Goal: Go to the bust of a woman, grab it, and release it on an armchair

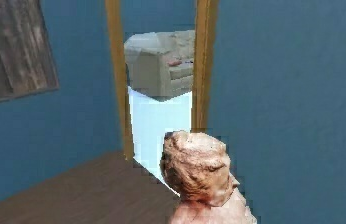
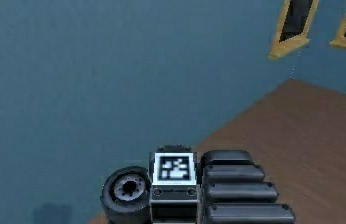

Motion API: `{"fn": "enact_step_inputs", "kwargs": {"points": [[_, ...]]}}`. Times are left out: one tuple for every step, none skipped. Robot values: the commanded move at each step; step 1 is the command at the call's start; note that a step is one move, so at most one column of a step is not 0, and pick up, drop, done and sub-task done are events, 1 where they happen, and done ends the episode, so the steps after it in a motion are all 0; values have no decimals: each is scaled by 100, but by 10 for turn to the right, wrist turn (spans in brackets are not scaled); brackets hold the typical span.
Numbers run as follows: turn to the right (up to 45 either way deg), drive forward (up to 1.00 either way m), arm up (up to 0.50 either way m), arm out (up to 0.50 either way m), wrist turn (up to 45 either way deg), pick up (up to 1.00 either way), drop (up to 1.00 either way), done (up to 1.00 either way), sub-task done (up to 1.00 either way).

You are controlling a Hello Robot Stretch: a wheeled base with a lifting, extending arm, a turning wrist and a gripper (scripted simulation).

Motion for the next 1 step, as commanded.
{"fn": "enact_step_inputs", "kwargs": {"points": [[-150, 0, 0, 0, 0, 0, 0, 0, 0]]}}
